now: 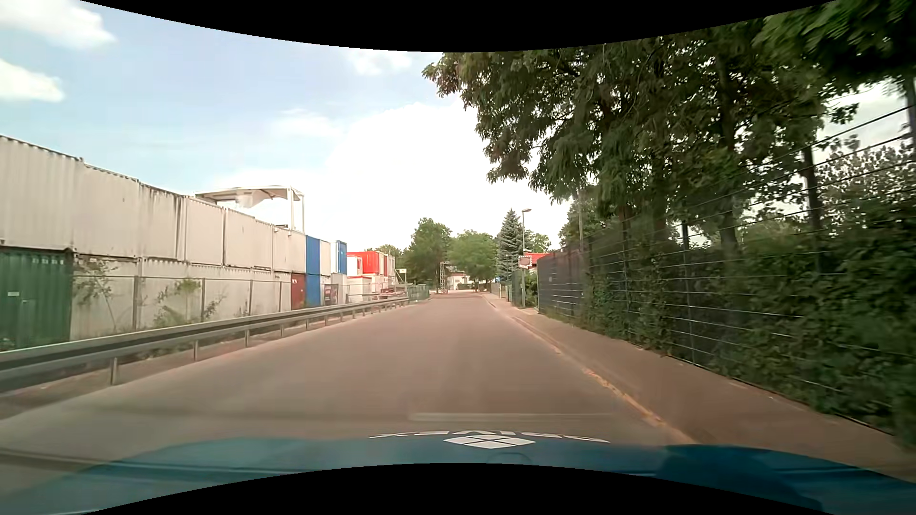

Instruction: Follow the waypoints while adhering to traffic rules and regulations

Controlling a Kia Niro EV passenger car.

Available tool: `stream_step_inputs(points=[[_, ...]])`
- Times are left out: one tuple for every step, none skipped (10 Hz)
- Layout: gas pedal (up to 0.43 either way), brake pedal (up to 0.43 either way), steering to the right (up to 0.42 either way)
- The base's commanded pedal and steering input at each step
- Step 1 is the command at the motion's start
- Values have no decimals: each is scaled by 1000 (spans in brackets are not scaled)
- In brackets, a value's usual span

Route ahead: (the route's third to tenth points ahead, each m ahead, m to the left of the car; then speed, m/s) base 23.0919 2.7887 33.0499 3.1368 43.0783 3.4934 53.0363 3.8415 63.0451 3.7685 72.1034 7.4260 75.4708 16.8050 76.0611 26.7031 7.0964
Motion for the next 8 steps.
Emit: stream_step_inputs(points=[[169,0,-1],[169,0,-1],[157,0,-1],[157,0,-1],[157,0,-1],[157,0,0],[157,0,2],[157,0,3]])
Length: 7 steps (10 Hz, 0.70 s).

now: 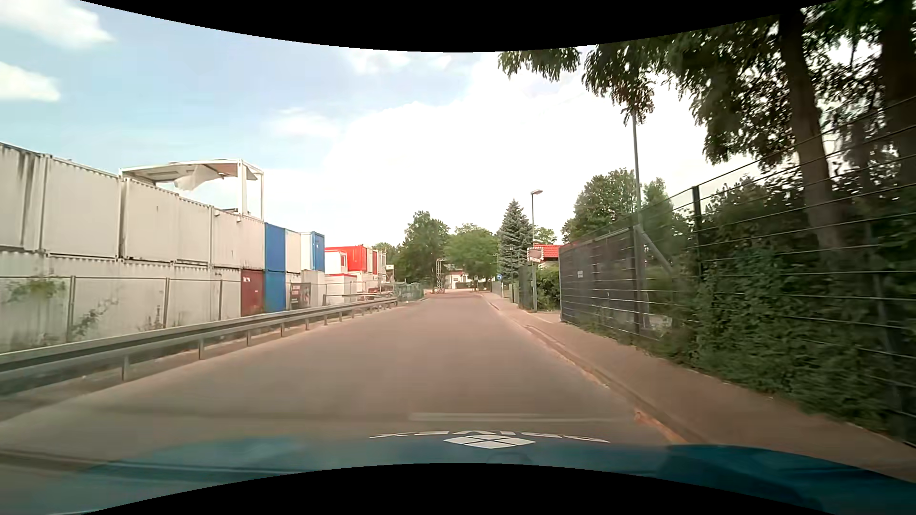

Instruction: Follow the waypoints while adhering to traffic rules and regulations

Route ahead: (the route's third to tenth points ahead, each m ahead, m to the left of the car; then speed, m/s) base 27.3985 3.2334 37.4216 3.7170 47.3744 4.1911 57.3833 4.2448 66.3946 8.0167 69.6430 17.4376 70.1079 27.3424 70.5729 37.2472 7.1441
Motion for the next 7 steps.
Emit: stream_step_inputs(points=[[157,0,3],[157,0,3],[150,0,3],[138,0,3],[138,0,3],[138,0,3],[138,0,2]])
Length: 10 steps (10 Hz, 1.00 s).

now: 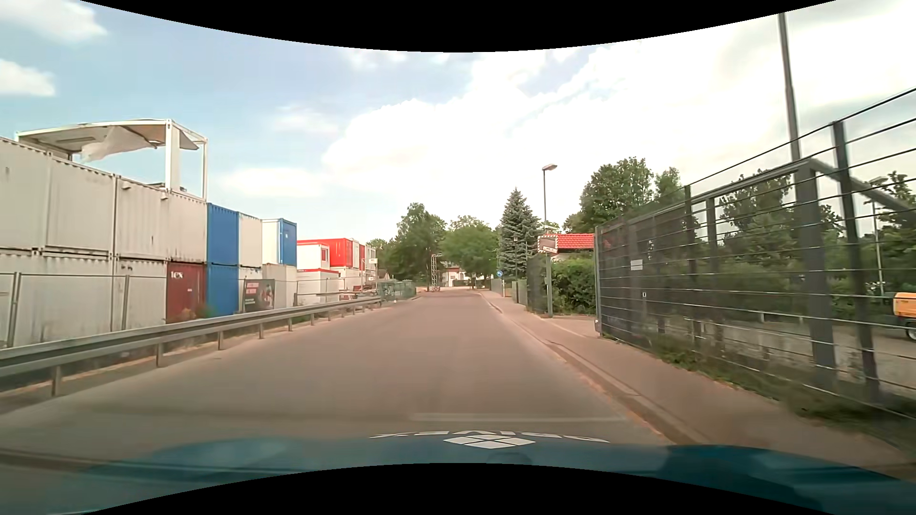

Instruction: Follow the waypoints while adhering to traffic rules and regulations

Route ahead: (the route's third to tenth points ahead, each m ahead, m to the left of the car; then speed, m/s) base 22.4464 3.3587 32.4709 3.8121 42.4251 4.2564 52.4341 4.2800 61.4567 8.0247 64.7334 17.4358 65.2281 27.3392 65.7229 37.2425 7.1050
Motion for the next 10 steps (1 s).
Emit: stream_step_inputs(points=[[138,0,2],[157,0,0],[157,0,-2],[157,0,-5],[157,0,-6],[157,0,-6],[157,0,-6],[157,0,-6],[150,0,-6],[150,0,-6]])
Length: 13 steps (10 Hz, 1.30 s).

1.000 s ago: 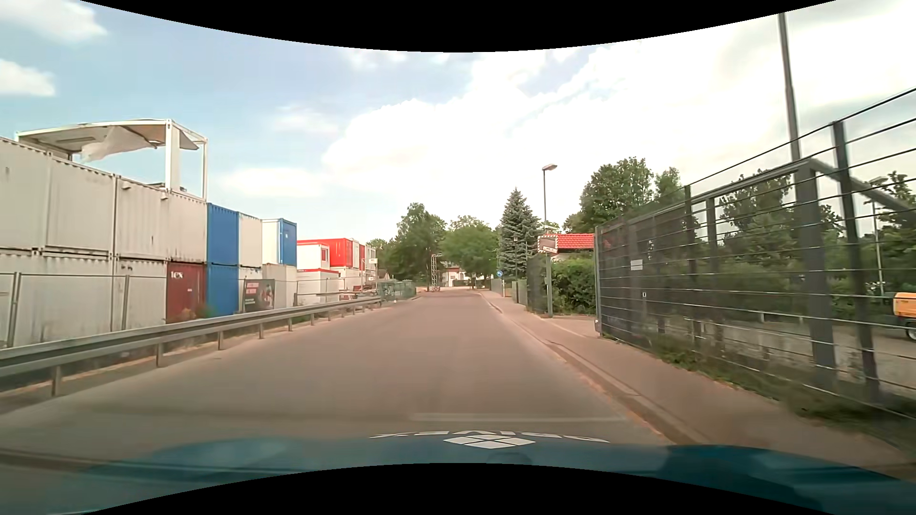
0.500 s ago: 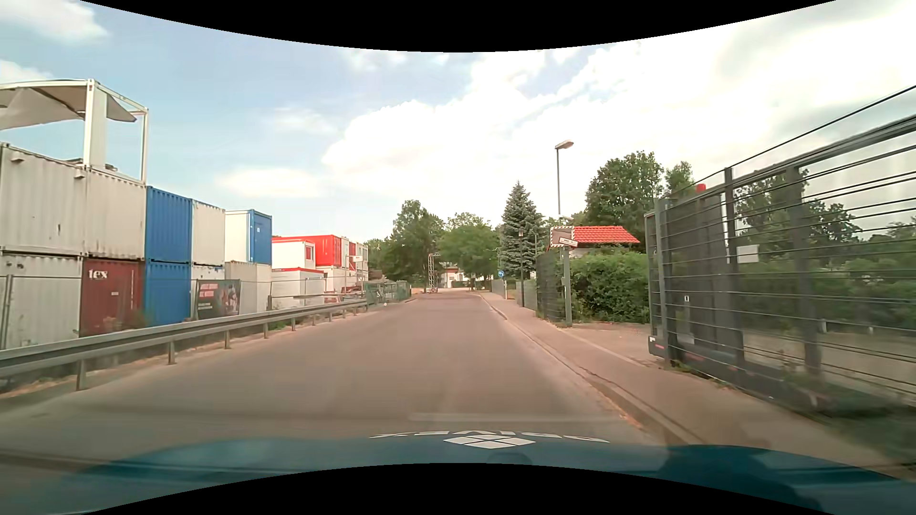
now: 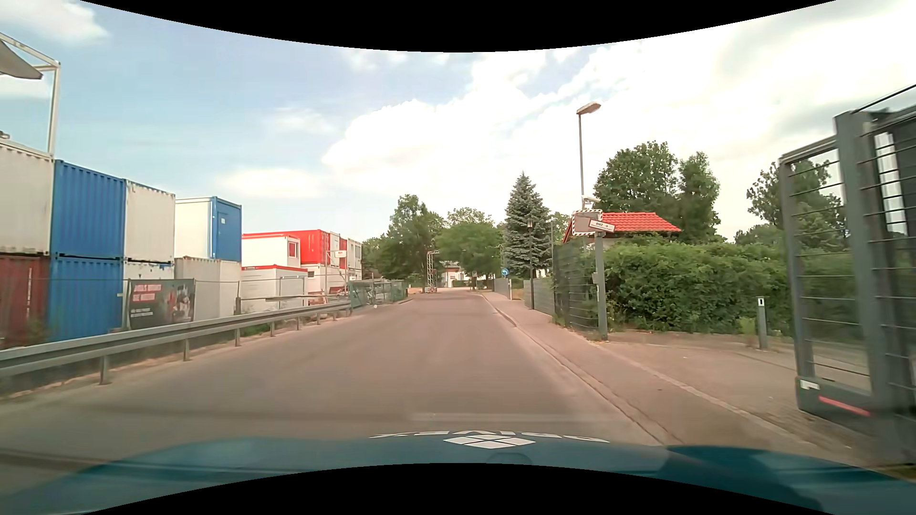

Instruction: Follow the waypoints while adhering to traffic rules and regulations

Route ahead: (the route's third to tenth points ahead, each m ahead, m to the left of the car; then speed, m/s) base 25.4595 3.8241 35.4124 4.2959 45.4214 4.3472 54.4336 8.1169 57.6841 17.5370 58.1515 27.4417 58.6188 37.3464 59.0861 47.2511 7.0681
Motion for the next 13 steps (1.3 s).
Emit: stream_step_inputs(points=[[138,0,-6],[138,0,-6],[138,0,-5],[138,0,-6],[138,0,-5],[138,0,-5],[138,0,-5],[138,0,-5],[150,0,-5],[150,0,-5],[150,0,-5],[150,0,-4],[150,0,-4]])
